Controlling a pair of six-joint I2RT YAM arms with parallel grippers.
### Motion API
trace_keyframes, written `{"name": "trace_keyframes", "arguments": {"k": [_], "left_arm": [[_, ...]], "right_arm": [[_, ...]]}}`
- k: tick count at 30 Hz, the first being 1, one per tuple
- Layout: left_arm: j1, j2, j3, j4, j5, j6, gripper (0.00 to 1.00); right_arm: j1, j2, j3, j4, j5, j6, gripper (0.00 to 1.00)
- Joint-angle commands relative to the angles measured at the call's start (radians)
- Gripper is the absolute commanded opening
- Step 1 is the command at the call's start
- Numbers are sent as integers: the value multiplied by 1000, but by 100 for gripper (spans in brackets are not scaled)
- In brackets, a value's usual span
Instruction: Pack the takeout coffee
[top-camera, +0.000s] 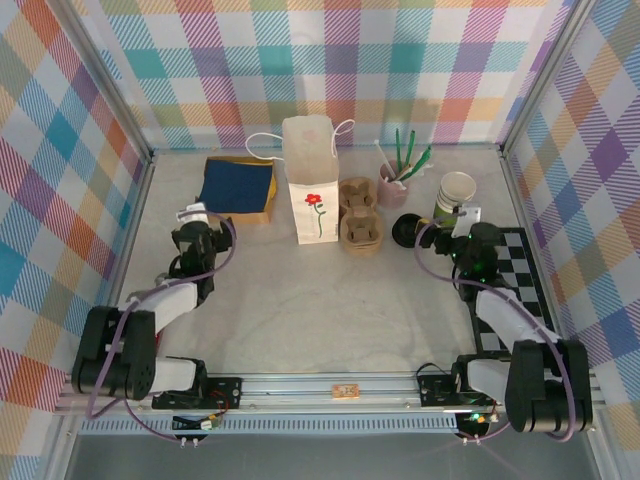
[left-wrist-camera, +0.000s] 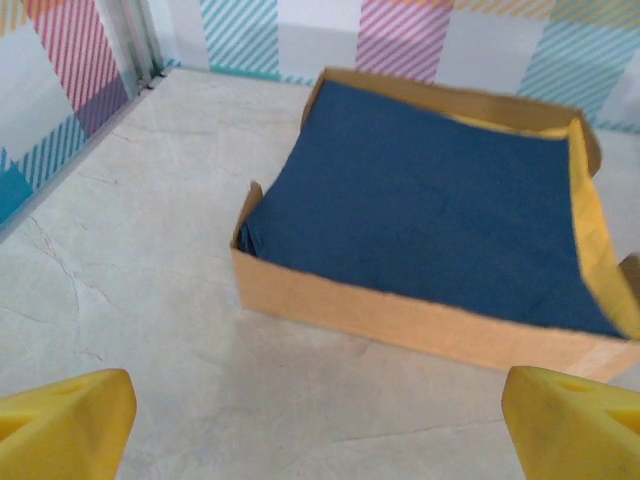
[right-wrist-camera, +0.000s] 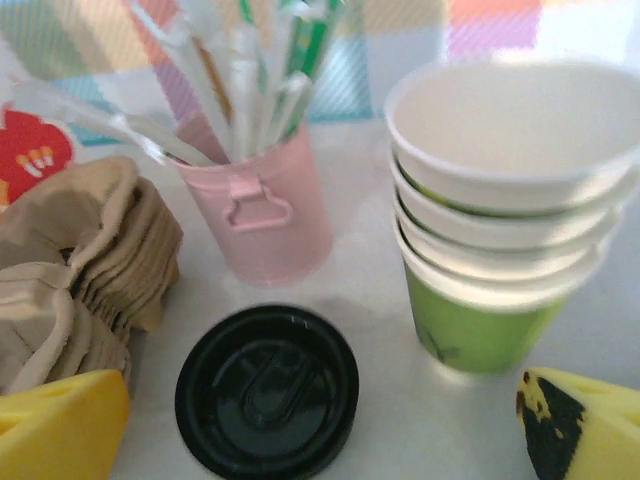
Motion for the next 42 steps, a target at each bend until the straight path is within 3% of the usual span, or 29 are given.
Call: {"name": "trace_keyframes", "arguments": {"k": [1, 12, 21, 25, 30, 35, 39, 42], "left_arm": [[-11, -80, 83, -229, -13, -150, 94], [-16, -221, 298, -652, 186, -333, 99], [-81, -311, 348, -914, 213, -352, 96], [-186, -329, 341, -957, 223, -354, 95], [-385, -336, 306, -992, 136, -392, 93], [-586, -361, 244, -969, 55, -451, 93], [-671, -357, 208, -937, 53, -486, 92], [-714, -351, 203, -934, 43, -493, 92]], "right_arm": [[1, -13, 162, -560, 219, 362, 99], [5, -148, 198, -689, 44, 305, 99], [92, -171, 413, -938, 66, 208, 99], [139, -115, 545, -1038, 97, 197, 99], [182, 26, 733, -1186, 206, 180, 98], [181, 159, 902, -1273, 302, 120, 88], [178, 319, 1067, -1348, 373, 94, 79], [158, 421, 1163, -1387, 396, 90, 77]]}}
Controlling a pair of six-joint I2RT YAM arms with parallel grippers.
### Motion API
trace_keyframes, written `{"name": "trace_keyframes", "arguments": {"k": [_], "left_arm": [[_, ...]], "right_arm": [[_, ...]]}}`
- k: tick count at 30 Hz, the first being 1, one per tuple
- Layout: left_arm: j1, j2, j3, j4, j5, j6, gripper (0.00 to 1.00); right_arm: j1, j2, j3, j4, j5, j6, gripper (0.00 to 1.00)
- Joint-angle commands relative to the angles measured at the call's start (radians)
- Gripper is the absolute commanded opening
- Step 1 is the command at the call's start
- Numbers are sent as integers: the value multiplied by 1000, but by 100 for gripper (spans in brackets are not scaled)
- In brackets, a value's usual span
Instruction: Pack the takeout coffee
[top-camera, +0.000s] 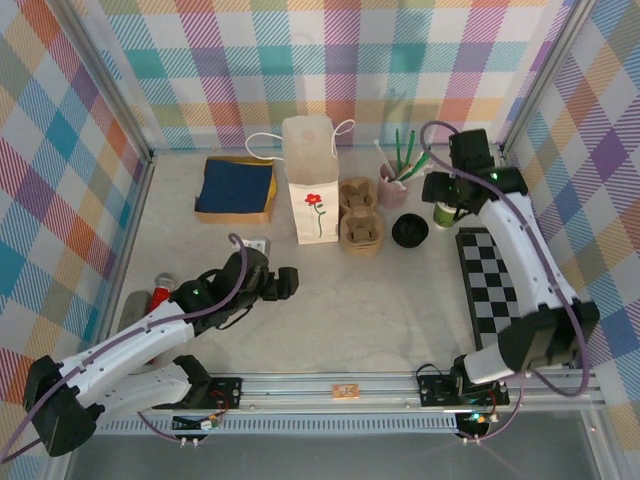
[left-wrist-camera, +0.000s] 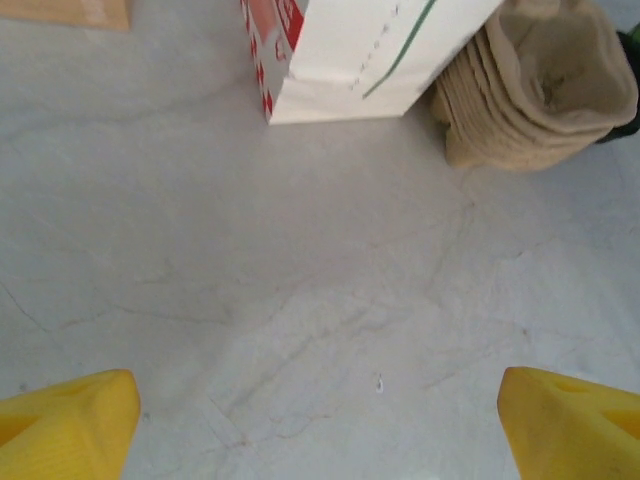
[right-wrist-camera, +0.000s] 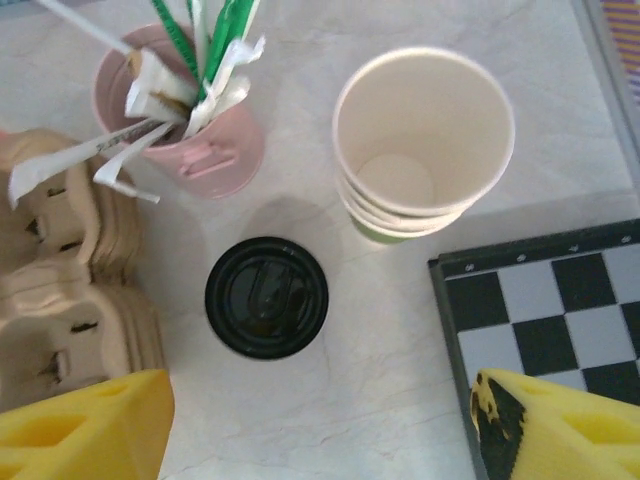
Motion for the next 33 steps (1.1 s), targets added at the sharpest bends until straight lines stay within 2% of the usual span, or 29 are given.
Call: {"name": "trace_keyframes", "arguments": {"k": [1, 5, 16, 19, 33], "left_arm": [[-40, -3, -5, 4, -43, -33, 92], [-54, -11, -5, 3, -45, -33, 91], [-55, 5, 11, -10, -56, -28, 91], [-55, 3, 14, -20, -71, -28, 90], [-55, 21, 21, -51, -96, -37, 89]], "right_arm": [[-25, 83, 90, -92, 55, -35, 76], [-55, 207, 208, -138, -4, -63, 72], [-61, 457, 458, -224, 10, -117, 60], [-60, 496, 487, -239, 17, -123, 55], [-63, 573, 496, -239, 36, -131, 50]]}}
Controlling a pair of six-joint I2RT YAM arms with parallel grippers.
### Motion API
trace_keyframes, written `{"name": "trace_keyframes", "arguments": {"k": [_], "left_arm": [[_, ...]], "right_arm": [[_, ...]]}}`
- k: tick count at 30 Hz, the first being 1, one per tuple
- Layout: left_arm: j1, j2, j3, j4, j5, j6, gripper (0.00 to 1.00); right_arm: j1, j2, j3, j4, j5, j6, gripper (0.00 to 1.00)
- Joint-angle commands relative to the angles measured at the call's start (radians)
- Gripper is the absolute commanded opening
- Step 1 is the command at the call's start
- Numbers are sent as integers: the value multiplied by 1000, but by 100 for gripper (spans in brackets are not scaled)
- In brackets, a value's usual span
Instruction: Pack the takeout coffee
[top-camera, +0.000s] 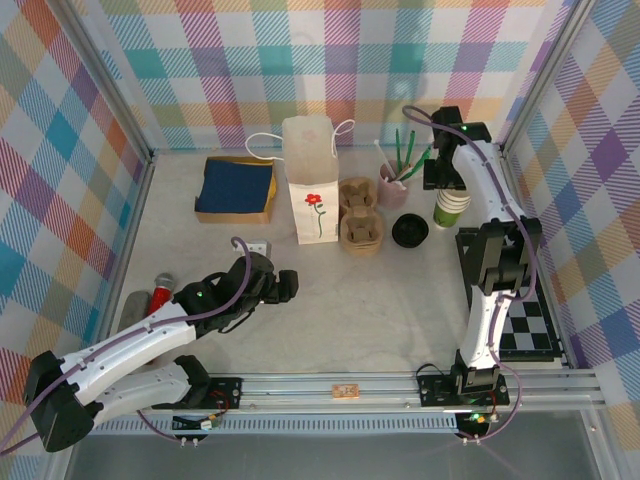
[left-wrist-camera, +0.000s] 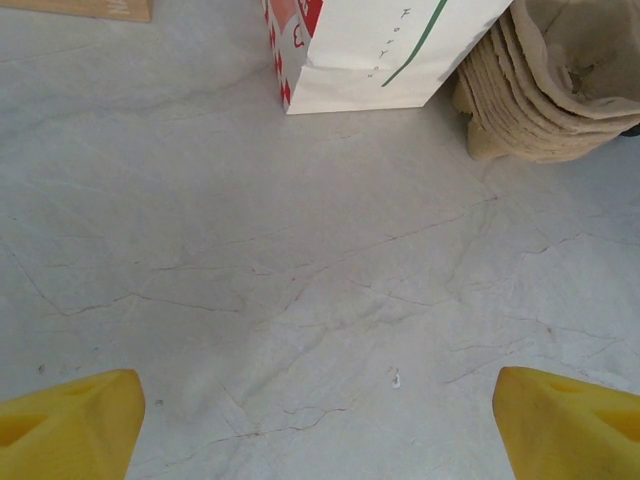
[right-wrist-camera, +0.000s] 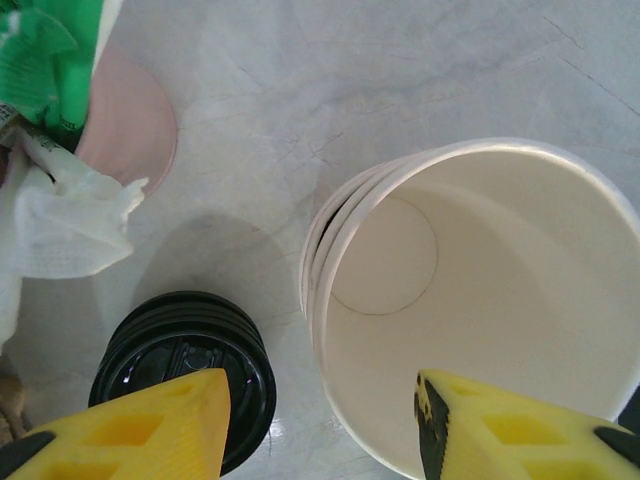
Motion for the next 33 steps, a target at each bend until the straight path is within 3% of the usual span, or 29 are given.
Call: {"name": "trace_keyframes", "arguments": {"k": [1, 8, 12, 19, 25, 33], "left_arm": [[-12, 10, 22, -30, -22, -9, 89], [-13, 14, 22, -28, -35, -9, 89], [-12, 22, 23, -29, -35, -9, 89], [-12, 17, 17, -33, -44, -11, 88], [-13, 7, 14, -46, -51, -11, 88], [-13, -4, 16, -53, -56, -11, 88]], "right_arm": [[-1, 15, 24, -15, 23, -11, 48], [-1, 30, 24, -13, 24, -13, 31], [-2, 35, 20, -13, 26, -16, 28], [0, 29, 20, -10, 39, -19, 15], [7, 16, 15, -15, 61, -26, 8], [24, 10, 30, -27, 107, -34, 6]]}}
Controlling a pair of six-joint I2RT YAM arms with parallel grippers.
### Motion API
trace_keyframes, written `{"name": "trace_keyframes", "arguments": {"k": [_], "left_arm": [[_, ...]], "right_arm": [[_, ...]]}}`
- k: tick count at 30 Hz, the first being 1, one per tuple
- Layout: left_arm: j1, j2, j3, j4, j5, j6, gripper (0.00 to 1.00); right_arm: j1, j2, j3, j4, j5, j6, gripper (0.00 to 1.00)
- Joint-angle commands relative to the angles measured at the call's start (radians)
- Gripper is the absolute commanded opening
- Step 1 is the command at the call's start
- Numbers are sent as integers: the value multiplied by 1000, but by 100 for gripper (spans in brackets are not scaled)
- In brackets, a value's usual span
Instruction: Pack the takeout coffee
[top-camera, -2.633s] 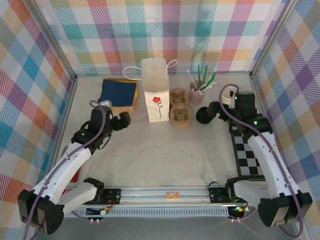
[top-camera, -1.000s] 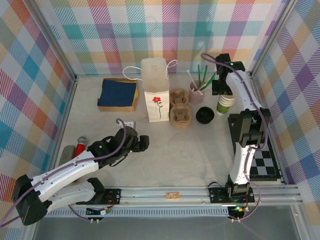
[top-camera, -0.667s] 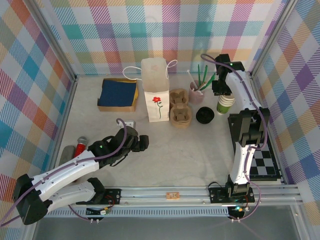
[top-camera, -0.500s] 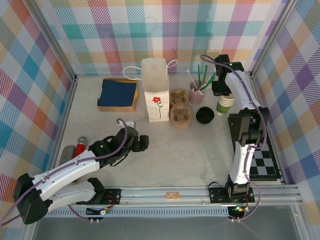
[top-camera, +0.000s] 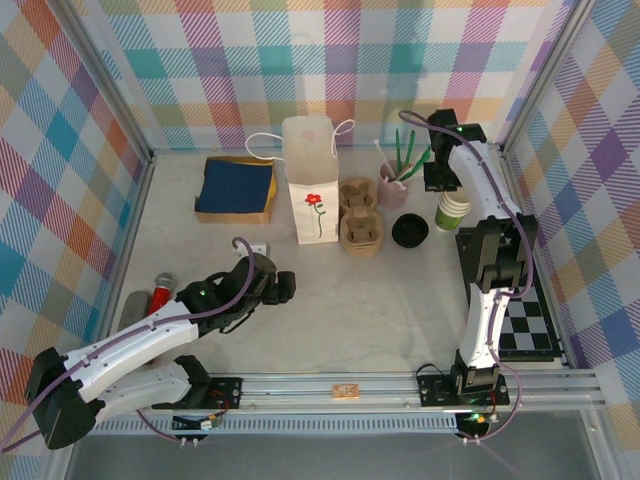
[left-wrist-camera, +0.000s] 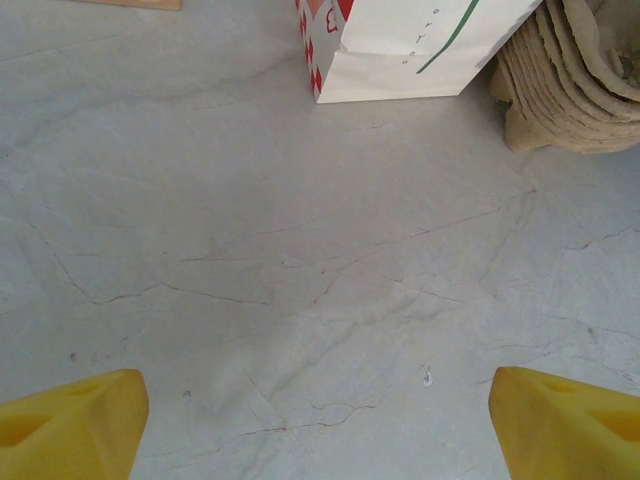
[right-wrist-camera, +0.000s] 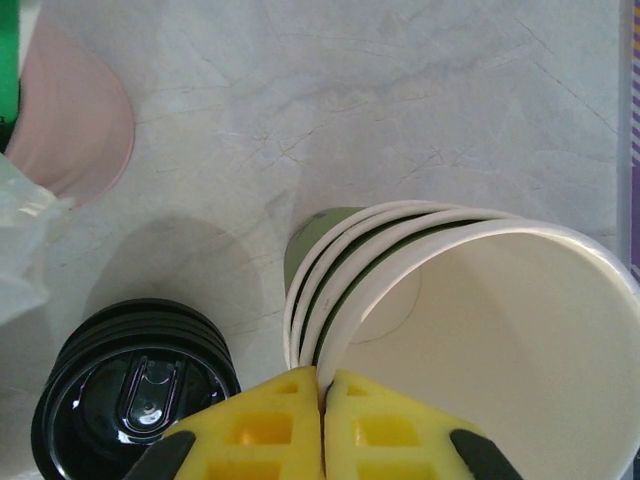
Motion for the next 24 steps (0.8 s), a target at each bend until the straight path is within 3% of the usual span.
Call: {"name": "trace_keyframes", "arguments": {"k": [1, 18, 24], "left_arm": [[-12, -21, 16, -27, -22, -8, 88], [-12, -45, 34, -51, -28, -6, 88], [-13, -47, 62, -61, -31, 7, 88]], "right_arm": [[13, -14, 36, -28, 37, -14, 5], [48, 24, 187, -126, 108, -45, 0], [55, 42, 313, -210, 111, -47, 0]]}}
